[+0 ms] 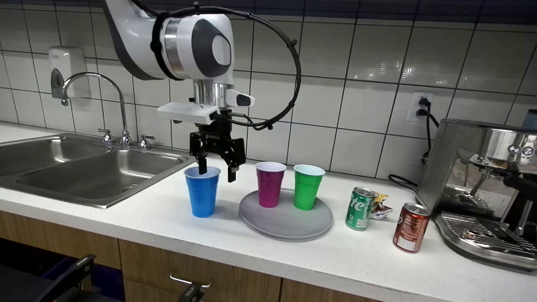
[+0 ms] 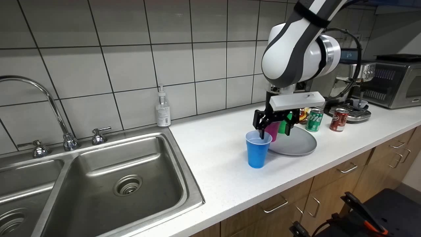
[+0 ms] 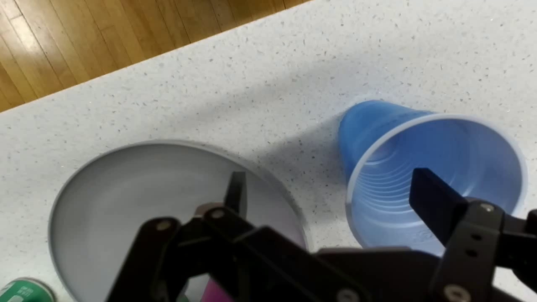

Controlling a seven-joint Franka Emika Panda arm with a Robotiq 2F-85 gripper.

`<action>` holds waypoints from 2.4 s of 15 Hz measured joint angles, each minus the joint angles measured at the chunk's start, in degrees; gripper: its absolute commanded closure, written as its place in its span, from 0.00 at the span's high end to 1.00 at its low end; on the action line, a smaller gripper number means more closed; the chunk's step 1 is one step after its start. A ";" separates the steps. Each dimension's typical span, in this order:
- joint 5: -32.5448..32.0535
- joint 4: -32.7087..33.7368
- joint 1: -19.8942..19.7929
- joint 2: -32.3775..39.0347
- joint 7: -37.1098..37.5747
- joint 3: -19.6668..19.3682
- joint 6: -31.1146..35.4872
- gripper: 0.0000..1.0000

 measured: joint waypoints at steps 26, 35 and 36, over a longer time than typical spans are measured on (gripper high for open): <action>0.11 3.25 1.68 4.21 0.74 -0.40 0.00 0.01; 0.17 -1.36 0.74 -2.93 0.74 -2.19 0.00 0.01; 0.17 -2.05 0.46 -3.81 0.74 -2.46 0.00 0.01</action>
